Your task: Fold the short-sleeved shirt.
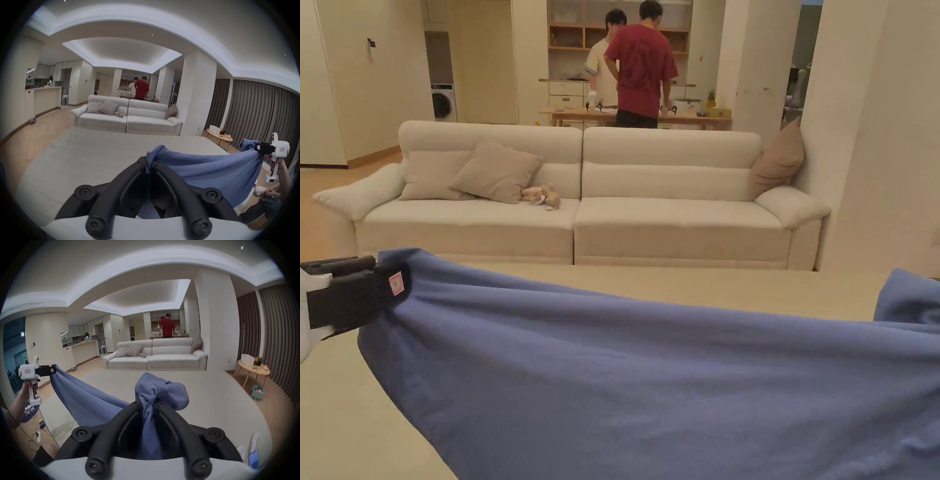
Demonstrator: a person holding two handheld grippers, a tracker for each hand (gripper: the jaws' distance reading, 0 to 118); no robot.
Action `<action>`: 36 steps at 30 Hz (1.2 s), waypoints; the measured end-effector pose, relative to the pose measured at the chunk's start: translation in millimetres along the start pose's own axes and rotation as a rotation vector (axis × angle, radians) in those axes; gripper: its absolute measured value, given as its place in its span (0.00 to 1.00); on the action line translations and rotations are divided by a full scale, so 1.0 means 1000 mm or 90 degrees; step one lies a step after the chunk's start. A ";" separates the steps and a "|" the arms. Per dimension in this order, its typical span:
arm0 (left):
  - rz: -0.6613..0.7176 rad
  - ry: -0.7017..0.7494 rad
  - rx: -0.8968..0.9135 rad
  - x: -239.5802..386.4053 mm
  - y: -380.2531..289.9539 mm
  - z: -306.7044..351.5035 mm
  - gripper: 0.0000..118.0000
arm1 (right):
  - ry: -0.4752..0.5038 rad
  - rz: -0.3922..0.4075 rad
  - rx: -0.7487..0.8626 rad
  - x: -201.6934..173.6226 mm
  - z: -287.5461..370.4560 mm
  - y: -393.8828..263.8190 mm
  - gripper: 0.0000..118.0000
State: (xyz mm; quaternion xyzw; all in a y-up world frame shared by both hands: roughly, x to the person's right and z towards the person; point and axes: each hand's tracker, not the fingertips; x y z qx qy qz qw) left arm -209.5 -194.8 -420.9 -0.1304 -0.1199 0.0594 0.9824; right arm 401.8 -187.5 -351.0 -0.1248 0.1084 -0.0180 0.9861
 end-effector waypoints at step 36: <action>-0.011 0.098 0.026 -0.064 0.021 -0.233 0.04 | -0.038 0.057 0.044 0.009 -0.348 -0.013 0.09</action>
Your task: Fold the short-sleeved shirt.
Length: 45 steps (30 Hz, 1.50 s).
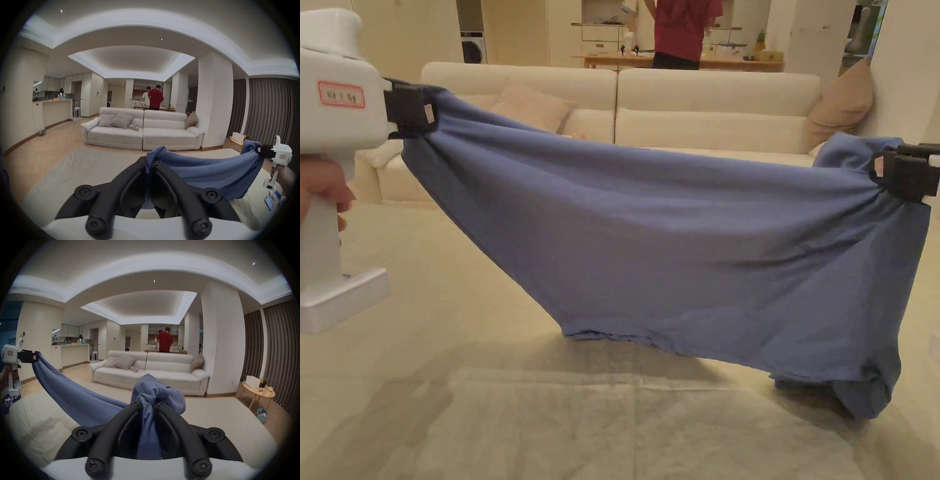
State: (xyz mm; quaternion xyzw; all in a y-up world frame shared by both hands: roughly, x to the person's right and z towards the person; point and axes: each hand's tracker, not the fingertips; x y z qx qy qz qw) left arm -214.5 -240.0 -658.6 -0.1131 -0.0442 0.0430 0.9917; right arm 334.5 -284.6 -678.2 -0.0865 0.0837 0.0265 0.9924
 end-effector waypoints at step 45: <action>-0.078 0.002 -0.301 0.002 -0.367 0.328 0.92 | -0.040 -0.063 -0.263 -0.055 0.410 -0.318 0.95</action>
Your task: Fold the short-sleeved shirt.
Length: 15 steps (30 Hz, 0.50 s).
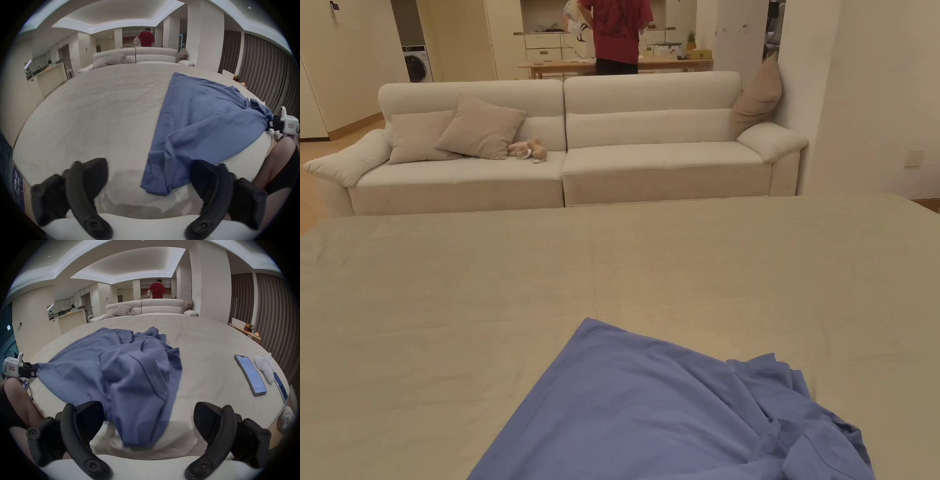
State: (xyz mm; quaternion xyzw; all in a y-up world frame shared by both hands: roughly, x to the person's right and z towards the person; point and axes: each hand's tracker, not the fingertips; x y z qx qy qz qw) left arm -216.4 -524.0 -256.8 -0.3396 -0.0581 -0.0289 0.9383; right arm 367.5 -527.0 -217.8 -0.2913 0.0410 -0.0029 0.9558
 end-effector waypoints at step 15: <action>0.038 -0.046 0.181 0.015 0.024 0.117 0.00 | 0.057 -0.007 0.205 -0.048 0.117 0.033 0.00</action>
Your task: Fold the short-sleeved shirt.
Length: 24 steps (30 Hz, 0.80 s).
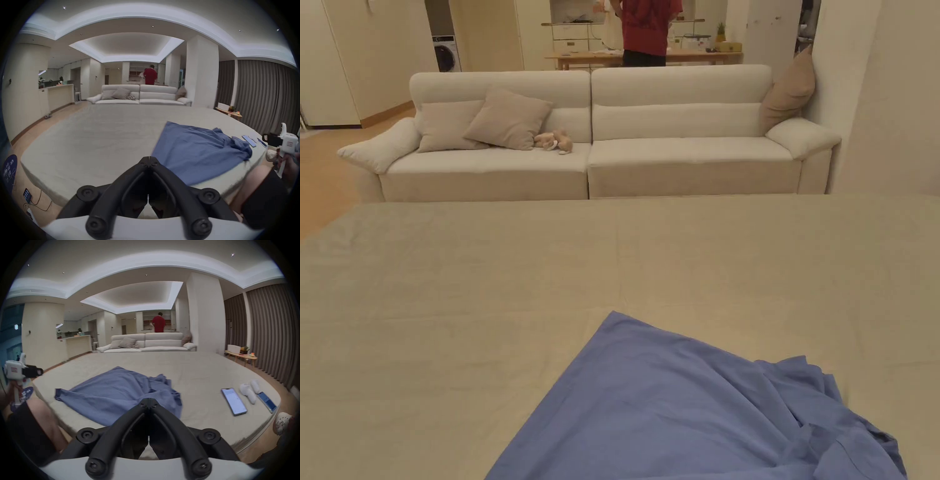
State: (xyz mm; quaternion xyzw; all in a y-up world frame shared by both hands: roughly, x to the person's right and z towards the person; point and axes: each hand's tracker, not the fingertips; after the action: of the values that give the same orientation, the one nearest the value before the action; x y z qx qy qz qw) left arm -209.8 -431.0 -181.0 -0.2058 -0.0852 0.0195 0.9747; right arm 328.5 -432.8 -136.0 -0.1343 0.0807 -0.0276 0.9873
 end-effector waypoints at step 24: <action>-0.141 -0.159 -0.215 0.090 0.182 -0.363 0.00 | -0.009 -0.001 -0.047 0.026 -0.060 0.011 0.00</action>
State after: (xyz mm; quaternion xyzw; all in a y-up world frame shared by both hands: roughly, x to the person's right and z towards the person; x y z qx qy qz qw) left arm -58.2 -402.3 -567.5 -0.3516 -0.2290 -0.0765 0.9045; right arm 344.4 -440.0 -200.4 -0.1706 0.0748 -0.0245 0.9822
